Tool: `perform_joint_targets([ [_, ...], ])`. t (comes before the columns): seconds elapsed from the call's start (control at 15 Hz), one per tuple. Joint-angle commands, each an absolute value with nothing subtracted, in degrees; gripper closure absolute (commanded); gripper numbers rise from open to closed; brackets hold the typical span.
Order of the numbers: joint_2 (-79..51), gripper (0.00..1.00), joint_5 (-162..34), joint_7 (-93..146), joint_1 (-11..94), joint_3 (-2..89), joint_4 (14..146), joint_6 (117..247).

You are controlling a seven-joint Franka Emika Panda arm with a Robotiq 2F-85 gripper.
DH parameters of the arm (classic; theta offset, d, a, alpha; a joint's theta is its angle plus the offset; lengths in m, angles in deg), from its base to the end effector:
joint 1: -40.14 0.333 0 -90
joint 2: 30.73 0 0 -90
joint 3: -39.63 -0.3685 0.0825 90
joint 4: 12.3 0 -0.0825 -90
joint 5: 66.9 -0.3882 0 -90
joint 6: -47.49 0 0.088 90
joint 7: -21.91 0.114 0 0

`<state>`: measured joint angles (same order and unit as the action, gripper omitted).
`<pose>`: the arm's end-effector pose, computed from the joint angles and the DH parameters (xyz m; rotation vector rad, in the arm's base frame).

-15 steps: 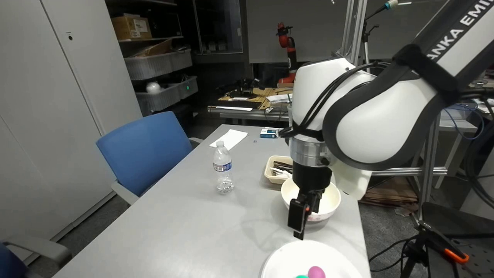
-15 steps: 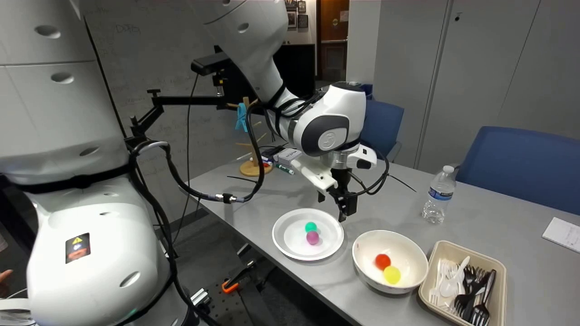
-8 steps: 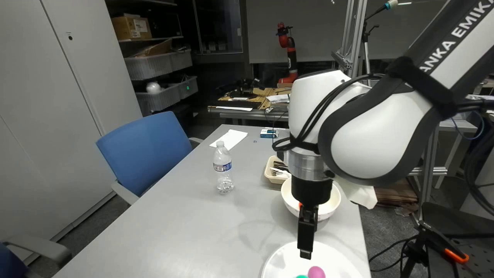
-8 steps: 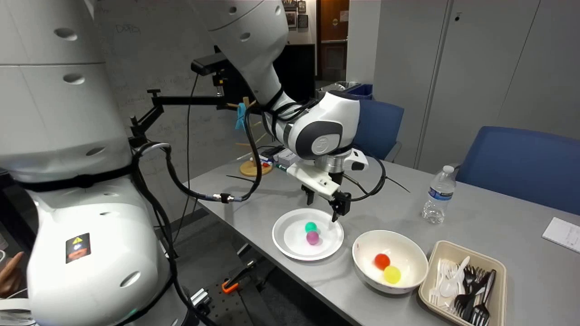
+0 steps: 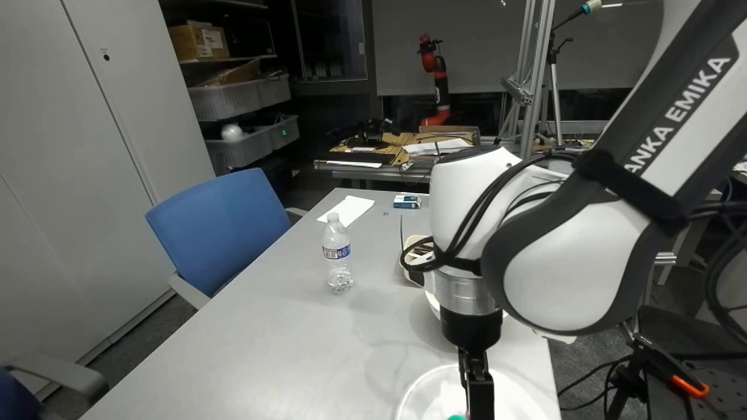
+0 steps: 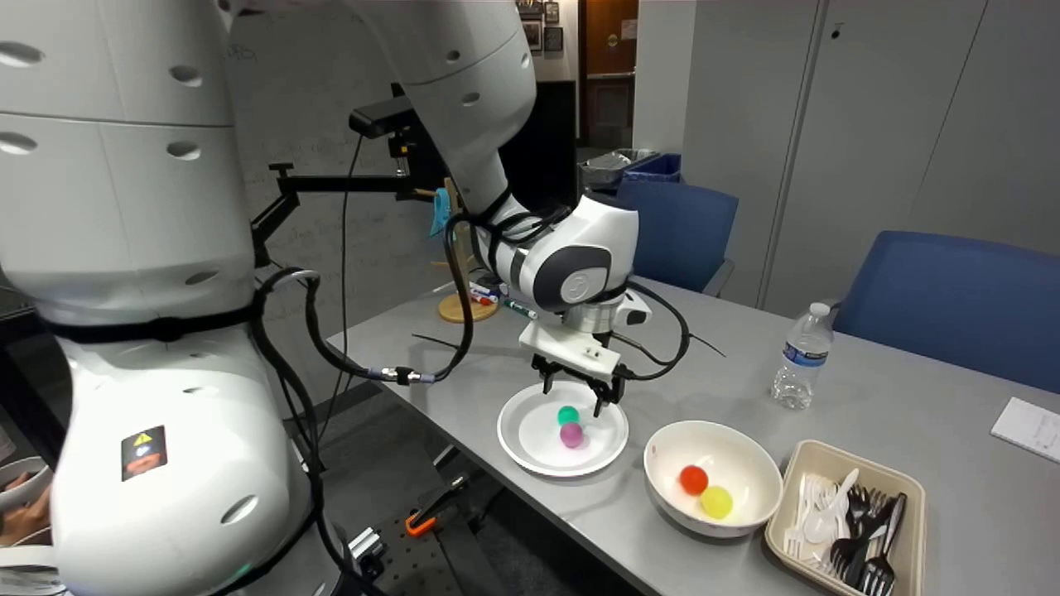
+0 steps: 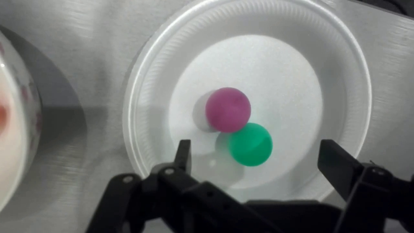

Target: Remove the balls from the white plate and place them inside the white bowl

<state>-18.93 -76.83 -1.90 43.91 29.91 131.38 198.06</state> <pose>0.4577 0.1078 0.2379 -2.9273 -0.7385 0.1126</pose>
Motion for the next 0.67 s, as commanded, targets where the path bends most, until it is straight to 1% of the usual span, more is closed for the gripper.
perform_joint_targets([
  [0.0,-14.7,0.0,-72.7,-2.2,44.2,29.4,129.9,201.9],
  [0.6,-8.9,0.0,-67.5,0.1,44.0,28.7,127.1,208.6],
])
